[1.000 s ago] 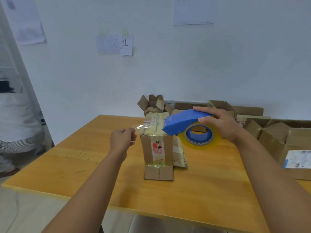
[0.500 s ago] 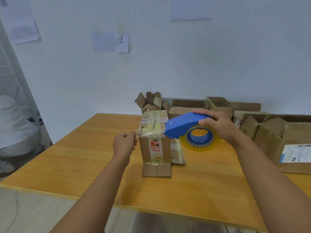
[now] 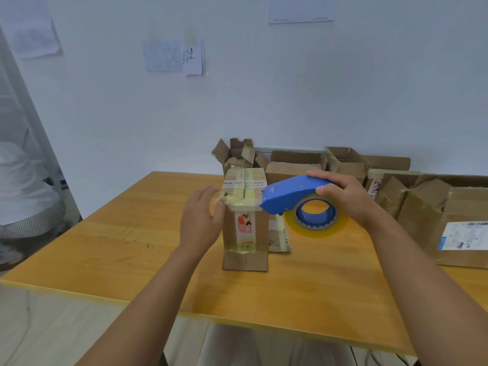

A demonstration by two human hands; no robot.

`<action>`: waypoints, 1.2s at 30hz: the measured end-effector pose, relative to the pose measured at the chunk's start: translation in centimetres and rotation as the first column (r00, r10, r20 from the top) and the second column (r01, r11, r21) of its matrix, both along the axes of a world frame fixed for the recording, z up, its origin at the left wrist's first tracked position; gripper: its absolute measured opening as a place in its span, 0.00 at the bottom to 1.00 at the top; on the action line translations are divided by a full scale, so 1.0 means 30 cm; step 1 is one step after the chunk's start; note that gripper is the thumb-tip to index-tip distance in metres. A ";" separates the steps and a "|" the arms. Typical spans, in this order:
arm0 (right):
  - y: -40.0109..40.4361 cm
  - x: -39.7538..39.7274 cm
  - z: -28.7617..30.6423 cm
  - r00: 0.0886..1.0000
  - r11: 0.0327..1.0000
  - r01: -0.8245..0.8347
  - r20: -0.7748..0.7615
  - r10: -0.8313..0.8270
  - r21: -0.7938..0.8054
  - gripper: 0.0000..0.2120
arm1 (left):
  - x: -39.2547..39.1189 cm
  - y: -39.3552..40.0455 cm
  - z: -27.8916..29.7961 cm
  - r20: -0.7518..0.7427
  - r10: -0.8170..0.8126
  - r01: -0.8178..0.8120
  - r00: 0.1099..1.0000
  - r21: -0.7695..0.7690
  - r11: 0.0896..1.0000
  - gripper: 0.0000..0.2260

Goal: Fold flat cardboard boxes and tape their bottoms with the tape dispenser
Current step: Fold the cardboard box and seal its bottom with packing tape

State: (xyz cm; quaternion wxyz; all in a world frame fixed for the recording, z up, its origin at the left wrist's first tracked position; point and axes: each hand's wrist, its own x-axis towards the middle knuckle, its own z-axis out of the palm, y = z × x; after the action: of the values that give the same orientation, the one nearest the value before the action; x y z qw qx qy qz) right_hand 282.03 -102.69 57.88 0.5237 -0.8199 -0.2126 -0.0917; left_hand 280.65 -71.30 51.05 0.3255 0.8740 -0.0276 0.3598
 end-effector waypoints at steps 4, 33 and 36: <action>0.005 0.002 -0.006 1.000 1.000 0.007 0.001 -0.007 0.005 0.18 | -0.015 -0.043 -0.020 0.019 -0.106 0.096 0.994 0.283 0.954 0.18; -0.089 0.000 -0.087 0.999 0.999 -0.047 -0.019 0.047 0.003 0.19 | 0.042 -0.187 -0.098 0.212 -0.048 -0.079 0.976 0.550 0.832 0.25; -0.157 -0.005 -0.086 0.999 0.999 -0.040 -0.006 0.040 0.020 0.18 | 0.043 -0.185 -0.099 0.227 -0.042 -0.090 0.973 0.541 0.836 0.25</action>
State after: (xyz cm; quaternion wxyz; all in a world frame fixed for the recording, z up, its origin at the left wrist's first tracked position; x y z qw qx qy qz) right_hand 281.87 -107.40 55.29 0.5344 -0.8104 -0.2262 -0.0808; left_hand 281.95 -76.85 48.07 0.0518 0.8831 -0.1559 0.4396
